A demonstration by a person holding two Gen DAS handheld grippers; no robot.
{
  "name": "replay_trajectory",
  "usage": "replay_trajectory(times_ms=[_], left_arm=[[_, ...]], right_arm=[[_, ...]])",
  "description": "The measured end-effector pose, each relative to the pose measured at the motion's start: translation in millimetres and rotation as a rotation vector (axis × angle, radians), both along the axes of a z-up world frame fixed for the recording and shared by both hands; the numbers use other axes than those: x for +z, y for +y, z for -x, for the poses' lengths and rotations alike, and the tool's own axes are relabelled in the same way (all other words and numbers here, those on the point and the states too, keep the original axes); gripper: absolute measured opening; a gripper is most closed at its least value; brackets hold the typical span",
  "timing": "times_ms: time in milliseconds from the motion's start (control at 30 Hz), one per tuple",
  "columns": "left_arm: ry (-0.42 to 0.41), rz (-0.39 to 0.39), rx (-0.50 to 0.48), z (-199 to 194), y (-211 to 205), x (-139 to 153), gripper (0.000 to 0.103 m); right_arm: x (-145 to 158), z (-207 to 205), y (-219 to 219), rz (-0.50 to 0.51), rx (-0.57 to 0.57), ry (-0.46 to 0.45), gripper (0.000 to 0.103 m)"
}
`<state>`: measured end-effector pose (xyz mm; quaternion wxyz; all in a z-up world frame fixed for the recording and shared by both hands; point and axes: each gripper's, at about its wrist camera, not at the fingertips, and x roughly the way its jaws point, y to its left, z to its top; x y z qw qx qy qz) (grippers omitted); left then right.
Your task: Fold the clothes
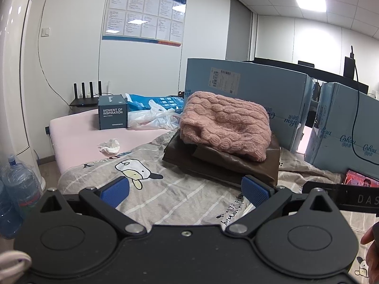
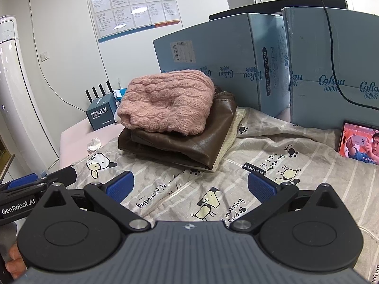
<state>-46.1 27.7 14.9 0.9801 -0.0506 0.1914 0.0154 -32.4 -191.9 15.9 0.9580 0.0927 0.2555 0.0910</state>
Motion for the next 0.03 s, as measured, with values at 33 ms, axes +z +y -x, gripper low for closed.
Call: replay_trajectory(times_ms=[33], left_arm=[[0.0,0.0,0.0,-0.2,0.1,0.1,0.103]], right_arm=[[-0.1,0.0,0.0,0.0,0.0,0.0,0.103]])
